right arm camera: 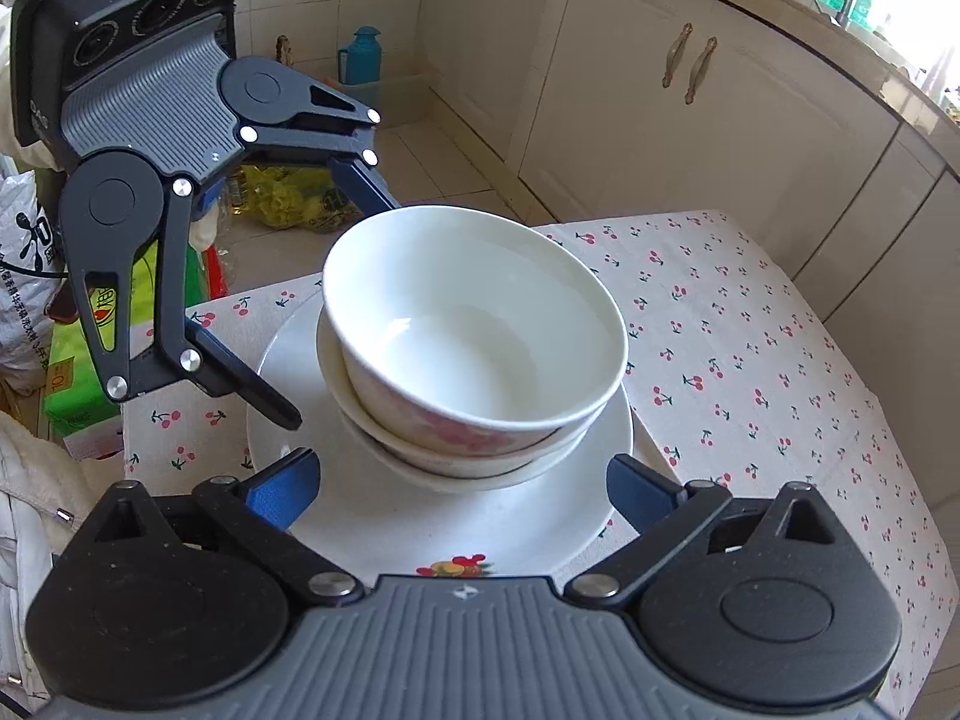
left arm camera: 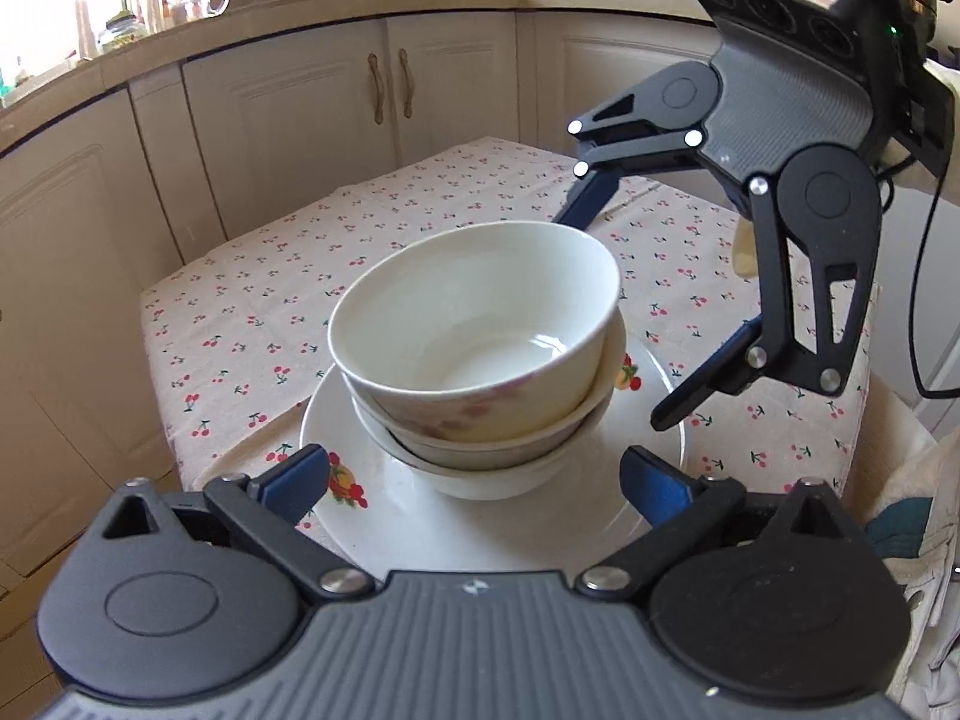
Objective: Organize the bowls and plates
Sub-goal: 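Open both tools and withdraw them from the stacked dishes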
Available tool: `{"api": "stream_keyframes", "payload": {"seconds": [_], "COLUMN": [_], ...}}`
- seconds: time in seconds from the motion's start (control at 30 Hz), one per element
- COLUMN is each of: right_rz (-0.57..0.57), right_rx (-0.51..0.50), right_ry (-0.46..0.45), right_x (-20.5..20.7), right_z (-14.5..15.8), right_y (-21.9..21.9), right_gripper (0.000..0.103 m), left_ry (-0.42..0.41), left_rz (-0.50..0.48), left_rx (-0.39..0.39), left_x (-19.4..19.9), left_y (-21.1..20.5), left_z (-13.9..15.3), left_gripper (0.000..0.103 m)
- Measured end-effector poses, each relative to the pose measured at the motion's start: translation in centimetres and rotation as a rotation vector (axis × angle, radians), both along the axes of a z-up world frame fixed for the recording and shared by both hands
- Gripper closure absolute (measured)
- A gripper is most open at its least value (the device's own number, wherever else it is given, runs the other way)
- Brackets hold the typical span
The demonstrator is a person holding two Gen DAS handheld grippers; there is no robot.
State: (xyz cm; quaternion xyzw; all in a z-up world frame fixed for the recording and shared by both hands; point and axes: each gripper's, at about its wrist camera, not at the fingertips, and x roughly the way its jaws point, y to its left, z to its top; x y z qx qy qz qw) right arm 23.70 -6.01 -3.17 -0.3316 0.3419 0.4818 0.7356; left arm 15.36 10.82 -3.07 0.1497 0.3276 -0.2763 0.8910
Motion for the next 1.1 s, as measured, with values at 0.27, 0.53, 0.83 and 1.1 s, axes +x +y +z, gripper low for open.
{"api": "stream_keyframes", "payload": {"seconds": [0.27,0.53,0.83,1.1], "right_rz": [-0.218,-0.632,-0.928,-0.944], "right_rx": [0.068,0.169,0.273,0.322], "right_ry": [-0.066,-0.153,-0.146,-0.228], "right_x": [-3.9,-8.4,-15.1,-18.8], "right_z": [1.8,2.3,1.0,3.1], "right_y": [-2.5,-6.3,-9.7,-10.3], "right_gripper": [0.000,0.000,0.000,0.000], "left_ry": [-0.208,-0.223,-0.156,-0.184], "left_rz": [0.163,0.478,0.681,0.664], "left_rx": [0.081,-0.060,-0.106,-0.157], "left_x": [-5.2,-9.8,-14.2,-16.4], "left_y": [-2.4,-4.7,-7.6,-8.7], "left_z": [2.0,3.0,3.1,4.5], "left_gripper": [0.001,0.001,0.001,0.001]}}
